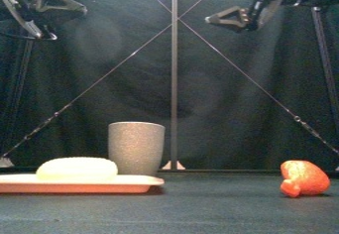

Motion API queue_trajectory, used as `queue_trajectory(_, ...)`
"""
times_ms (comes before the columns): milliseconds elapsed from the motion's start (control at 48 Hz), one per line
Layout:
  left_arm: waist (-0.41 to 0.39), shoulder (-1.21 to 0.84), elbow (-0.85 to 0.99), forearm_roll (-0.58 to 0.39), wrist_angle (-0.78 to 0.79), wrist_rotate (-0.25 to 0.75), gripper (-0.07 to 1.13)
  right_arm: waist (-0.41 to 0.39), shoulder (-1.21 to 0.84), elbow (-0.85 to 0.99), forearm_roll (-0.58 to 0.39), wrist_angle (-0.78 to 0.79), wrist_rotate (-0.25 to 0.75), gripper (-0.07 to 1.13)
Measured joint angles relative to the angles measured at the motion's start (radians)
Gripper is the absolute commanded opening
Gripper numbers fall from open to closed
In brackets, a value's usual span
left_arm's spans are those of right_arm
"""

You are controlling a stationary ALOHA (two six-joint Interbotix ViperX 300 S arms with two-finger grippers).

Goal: Pick the corn then place it on the pink plate
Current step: Drop corn on the pink plate and return to neutral

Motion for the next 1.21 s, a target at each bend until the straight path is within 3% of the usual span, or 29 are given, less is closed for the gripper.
queue_trajectory(375,0.021,-0.002,0.005,-0.043,0.0,-0.005,-0.03,0.006,-0.31,0.183,-0.003,-0.008,0.0,1.03)
queue_trajectory(688,0.037,-0.002,0.011,-0.064,0.002,0.003,-0.04,0.009,-0.318,0.193,-0.009,-0.008,0.003,1.03)
queue_trajectory(1208,0.038,-0.002,0.012,-0.011,0.0,0.014,-0.04,0.009,-0.311,0.193,-0.011,-0.014,0.003,1.03)
